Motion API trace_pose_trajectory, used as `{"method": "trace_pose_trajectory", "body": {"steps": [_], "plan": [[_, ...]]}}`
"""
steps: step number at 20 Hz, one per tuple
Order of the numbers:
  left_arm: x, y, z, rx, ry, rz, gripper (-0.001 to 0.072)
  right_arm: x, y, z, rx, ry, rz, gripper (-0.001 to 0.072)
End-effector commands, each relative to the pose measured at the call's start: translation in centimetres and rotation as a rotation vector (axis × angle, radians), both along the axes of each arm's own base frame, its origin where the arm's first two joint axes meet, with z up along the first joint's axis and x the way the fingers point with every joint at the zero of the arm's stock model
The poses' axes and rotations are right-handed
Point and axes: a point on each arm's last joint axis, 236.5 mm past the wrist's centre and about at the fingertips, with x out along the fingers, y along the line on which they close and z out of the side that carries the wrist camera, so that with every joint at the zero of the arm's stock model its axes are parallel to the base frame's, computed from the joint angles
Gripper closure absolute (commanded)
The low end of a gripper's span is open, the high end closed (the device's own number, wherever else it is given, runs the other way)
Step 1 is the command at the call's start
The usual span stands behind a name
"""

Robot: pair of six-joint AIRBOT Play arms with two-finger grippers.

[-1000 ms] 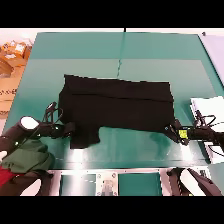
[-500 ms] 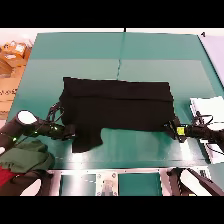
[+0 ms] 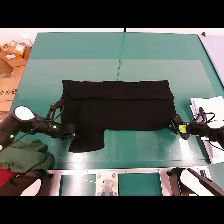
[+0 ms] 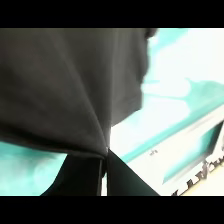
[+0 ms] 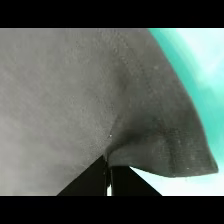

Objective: Fold the shirts.

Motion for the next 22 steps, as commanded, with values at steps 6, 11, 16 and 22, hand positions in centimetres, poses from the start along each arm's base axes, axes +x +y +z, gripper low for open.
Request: {"method": "trace_pose_trajectory", "body": {"steps": [6, 11, 16, 22], "plan": [[0.0, -0.5, 9.5, -0.046, -0.197, 0.022, 0.0688, -0.5, -0.9, 9.4, -0.118, -0.084, 0.112, 0.0696], [4.7, 1.7, 12.8, 0.054, -0.41, 0.102, 0.0688, 3.6, -1.6, 15.4, -0.149, -0.263, 0.081, 0.0696], [11.6, 3.1, 12.3, 0.134, -0.522, 0.14, 0.0687, 9.3, -2.0, 16.3, -0.065, -0.363, 0.04, 0.0696], [21.8, 3.3, 8.7, 0.178, -0.529, 0.155, 0.0687, 16.2, -2.2, 11.1, 0.002, -0.352, 0.046, 0.0696]]}}
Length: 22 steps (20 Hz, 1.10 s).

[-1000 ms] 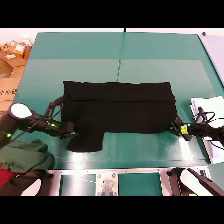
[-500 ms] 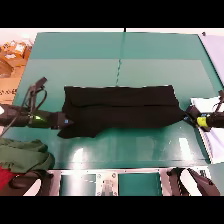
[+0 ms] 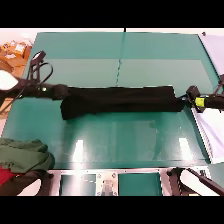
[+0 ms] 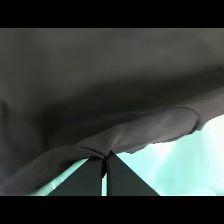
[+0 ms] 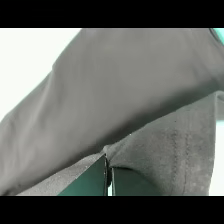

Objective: Fold the shirts.

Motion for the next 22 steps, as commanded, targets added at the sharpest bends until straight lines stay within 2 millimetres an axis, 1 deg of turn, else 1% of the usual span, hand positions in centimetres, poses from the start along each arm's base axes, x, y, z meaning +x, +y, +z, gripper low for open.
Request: {"method": "trace_pose_trajectory", "body": {"steps": [1, 3, 4, 5, 6, 7, 8, 9, 10, 11, 12, 13, 14, 15, 16, 17, 19, 20, 22], "plan": [[6.1, 0.3, -2.9, 0.031, -0.013, 0.021, 0.0687, 4.8, 0.1, -3.1, 0.004, -0.015, 0.016, 0.0695], [8.4, 0.3, -5.6, 0.036, 0.024, 0.033, 0.0686, 7.6, -0.1, -5.3, -0.006, -0.001, 0.018, 0.0695], [9.4, 0.4, -7.1, 0.038, 0.036, 0.044, 0.0686, 9.1, -0.2, -6.1, -0.013, -0.002, 0.022, 0.0671], [10.6, 0.6, -8.4, 0.042, 0.035, 0.064, 0.0684, 10.9, -0.7, -6.6, -0.024, -0.013, 0.016, 0.058], [11.8, 1.0, -9.1, 0.046, 0.013, 0.093, 0.0508, 12.6, -1.4, -6.6, -0.032, -0.031, 0.014, 0.0484], [13.3, 1.8, -9.1, 0.049, -0.028, 0.133, 0.0159, 14.1, -2.3, -5.8, -0.051, -0.063, 0.025, 0.0404], [14.6, 2.9, -8.4, 0.047, -0.072, 0.18, 0.0056, 15.2, -3.3, -4.6, -0.083, -0.096, 0.068, 0.0402], [15.3, 4.0, -7.4, 0.045, -0.094, 0.203, 0.0057, 15.4, -4.6, -3.4, -0.123, -0.113, 0.111, 0.0402], [15.4, 4.9, -6.6, 0.044, -0.091, 0.208, 0.0057, 14.8, -5.9, -2.5, -0.147, -0.101, 0.141, 0.0402], [15.0, 6.0, -5.9, 0.039, -0.071, 0.208, 0.0057, 13.6, -7.0, -2.2, -0.158, -0.065, 0.171, 0.0402], [14.5, 6.7, -5.4, 0.034, -0.044, 0.202, 0.0057, 11.9, -8.1, -2.6, -0.157, -0.011, 0.198, 0.0402], [13.8, 7.3, -5.3, 0.03, -0.014, 0.194, 0.0057, 10.2, -8.8, -3.3, -0.15, 0.035, 0.23, 0.04], [13.2, 7.6, -5.5, 0.026, 0.017, 0.186, 0.0057, 9.0, -9.1, -4.0, -0.136, 0.069, 0.264, 0.0369], [12.5, 7.7, -5.8, 0.023, 0.047, 0.174, 0.0057, 8.0, -9.1, -4.8, -0.115, 0.096, 0.294, 0.032], [12.0, 7.5, -6.0, 0.021, 0.068, 0.161, 0.0057, 7.2, -9.0, -5.9, -0.093, 0.121, 0.328, 0.0304], [11.6, 7.3, -6.1, 0.019, 0.083, 0.152, 0.0058, 6.7, -8.9, -6.9, -0.079, 0.137, 0.359, 0.0304], [11.3, 6.7, -6.1, 0.0, 0.1, 0.139, 0.0058, 6.4, -7.9, -8.6, -0.033, 0.14, 0.418, 0.0301], [11.1, 6.5, -6.1, -0.005, 0.104, 0.135, 0.0058, 6.5, -7.3, -9.1, -0.006, 0.129, 0.44, 0.0275], [10.9, 6.4, -6.1, -0.006, 0.112, 0.13, 0.0058, 6.5, -6.9, -10.6, 0.025, 0.135, 0.454, 0.0264]]}}
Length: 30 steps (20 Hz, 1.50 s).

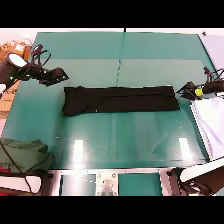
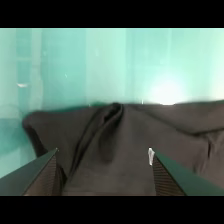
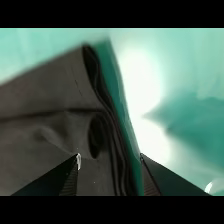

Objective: Fold the shirts.

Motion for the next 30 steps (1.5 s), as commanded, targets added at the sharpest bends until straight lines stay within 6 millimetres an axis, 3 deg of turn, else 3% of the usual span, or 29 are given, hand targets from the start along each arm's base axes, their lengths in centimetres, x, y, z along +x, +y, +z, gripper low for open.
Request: {"method": "trace_pose_trajectory", "body": {"steps": [1, 5, 9, 10, 11, 13, 14, 17, 19, 21, 25, 27, 30], "plan": [[-0.7, -0.3, 0.0, -0.015, 0.027, -0.017, 0.0058, -0.9, 1.1, -2.5, 0.067, 0.03, 0.075, 0.0264], [-0.6, -0.4, 0.0, -0.019, 0.025, -0.015, 0.0058, -2.1, 3.4, -3.5, 0.186, 0.048, 0.158, 0.0264], [-0.4, -0.6, 0.3, -0.036, 0.016, -0.007, 0.0058, -1.7, 4.5, -3.7, 0.221, 0.04, 0.165, 0.027], [-0.3, -0.9, 0.5, -0.053, 0.014, -0.005, 0.0059, -1.3, 4.9, -3.5, 0.227, 0.026, 0.164, 0.0329], [-0.3, -1.2, 0.7, -0.07, 0.013, -0.003, 0.0124, -0.6, 5.1, -3.3, 0.227, 0.006, 0.158, 0.0424], [-0.2, -1.9, 1.2, -0.099, -0.007, -0.027, 0.0579, 0.8, 5.7, -2.7, 0.222, -0.032, 0.155, 0.0658], [0.0, -2.4, 1.7, -0.121, -0.022, -0.039, 0.0686, 1.2, 6.0, -2.1, 0.222, -0.045, 0.166, 0.0696], [0.3, -4.4, 2.7, -0.182, -0.039, -0.041, 0.0687, 0.9, 7.5, 1.5, 0.264, -0.047, 0.248, 0.0697], [0.0, -7.9, 2.4, -0.175, -0.053, -0.102, 0.0687, 0.6, 8.2, 5.3, 0.267, -0.061, 0.274, 0.0698], [-0.6, -13.3, 1.2, -0.166, -0.067, -0.184, 0.0687, 0.3, 8.8, 10.1, 0.234, -0.111, 0.283, 0.0698], [-3.0, -25.8, -4.7, -0.22, -0.035, -0.275, 0.0686, -1.7, 12.8, 19.7, 0.193, -0.232, 0.312, 0.0696], [-4.5, -31.7, -6.6, -0.296, -0.01, -0.315, 0.0687, -2.7, 14.9, 22.8, 0.183, -0.279, 0.341, 0.0696], [-5.3, -37.7, -7.3, -0.373, 0.007, -0.37, 0.0686, -4.3, 17.5, 25.5, 0.2, -0.314, 0.389, 0.0696]]}}
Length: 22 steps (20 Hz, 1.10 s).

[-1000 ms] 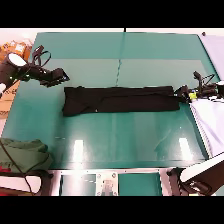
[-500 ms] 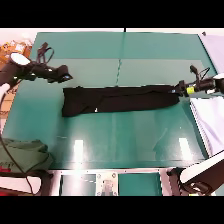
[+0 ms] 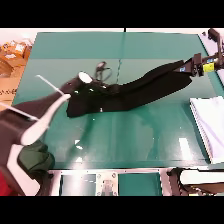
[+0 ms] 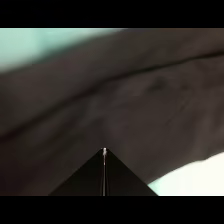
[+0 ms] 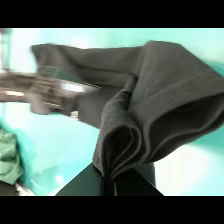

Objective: Fold the shirts.

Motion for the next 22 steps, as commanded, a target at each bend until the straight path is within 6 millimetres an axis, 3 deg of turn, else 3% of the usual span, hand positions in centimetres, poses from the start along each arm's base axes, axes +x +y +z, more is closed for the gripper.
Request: {"method": "trace_pose_trajectory", "body": {"steps": [1, 3, 6, 8, 11, 13, 16, 19, 22], "plan": [[-1.5, -7.1, -1.6, -0.08, 0.029, -0.04, 0.0686, -2.1, 3.2, 4.0, 0.029, -0.05, 0.047, 0.0696], [-2.0, -8.3, -2.4, -0.086, 0.056, -0.047, 0.0687, -2.4, 3.7, 4.8, 0.047, -0.052, 0.044, 0.0696], [-2.6, -8.5, -2.7, -0.088, 0.076, -0.065, 0.0687, -2.4, 3.7, 4.7, 0.048, -0.048, 0.043, 0.0696], [-2.4, -7.9, -1.5, -0.113, 0.095, -0.075, 0.0686, -2.4, 3.8, 4.7, 0.048, -0.048, 0.045, 0.0696], [-2.3, -5.0, 1.8, -0.15, 0.135, -0.188, 0.0687, -2.5, 4.1, 4.7, 0.05, -0.049, 0.052, 0.0696], [-1.4, -1.2, 4.4, -0.134, 0.145, -0.263, 0.0688, -2.4, 5.0, 4.9, 0.059, -0.047, 0.062, 0.0696], [2.5, 7.8, 6.8, 0.073, 0.112, -0.207, 0.0688, -1.7, 8.4, 4.9, 0.077, -0.049, 0.067, 0.0695], [5.7, 15.9, 11.3, 0.14, 0.055, -0.06, 0.0687, 0.1, 14.3, 4.2, 0.099, -0.109, 0.084, 0.0695], [6.6, 21.3, 14.5, 0.136, 0.017, 0.031, 0.0687, 1.6, 22.2, 1.5, 0.122, -0.134, 0.111, 0.0695]]}}
